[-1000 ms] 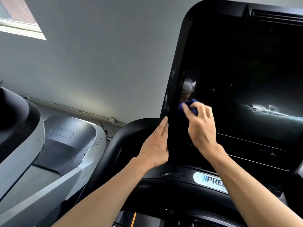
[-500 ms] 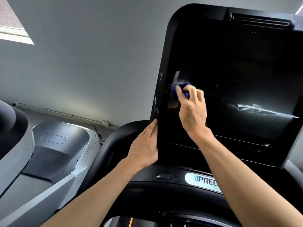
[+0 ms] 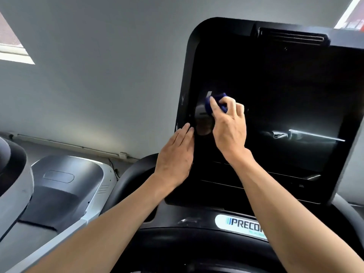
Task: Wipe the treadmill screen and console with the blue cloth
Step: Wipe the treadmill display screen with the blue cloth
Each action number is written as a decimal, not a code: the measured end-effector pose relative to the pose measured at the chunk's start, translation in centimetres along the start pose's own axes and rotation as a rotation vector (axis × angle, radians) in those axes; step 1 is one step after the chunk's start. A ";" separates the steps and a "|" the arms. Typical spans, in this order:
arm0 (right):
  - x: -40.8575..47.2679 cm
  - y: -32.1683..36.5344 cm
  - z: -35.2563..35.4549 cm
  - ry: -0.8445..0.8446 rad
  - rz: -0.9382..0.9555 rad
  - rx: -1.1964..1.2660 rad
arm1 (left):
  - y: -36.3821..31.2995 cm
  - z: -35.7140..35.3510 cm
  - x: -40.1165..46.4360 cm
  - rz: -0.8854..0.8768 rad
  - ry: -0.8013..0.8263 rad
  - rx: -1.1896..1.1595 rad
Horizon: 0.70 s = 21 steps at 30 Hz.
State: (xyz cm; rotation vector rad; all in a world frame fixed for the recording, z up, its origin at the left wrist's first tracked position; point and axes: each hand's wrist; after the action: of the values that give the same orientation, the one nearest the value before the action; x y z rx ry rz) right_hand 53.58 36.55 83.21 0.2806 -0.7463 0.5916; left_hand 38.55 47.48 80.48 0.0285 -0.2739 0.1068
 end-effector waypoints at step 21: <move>-0.6 -2.7 0.5 -0.062 -0.169 -0.010 | -1.5 0.3 0.6 0.024 0.184 0.258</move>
State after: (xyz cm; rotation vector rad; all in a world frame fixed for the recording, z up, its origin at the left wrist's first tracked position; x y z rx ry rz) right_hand 54.59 33.89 83.06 0.3501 -0.7766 0.4202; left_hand 39.21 46.08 80.97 0.2708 -0.0749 0.1674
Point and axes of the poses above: each hand's wrist, its own x-axis towards the middle knuckle, its own z-axis out of the back of the hand, y = z × x, and after that the axes turned 8 degrees about -x, right-handed
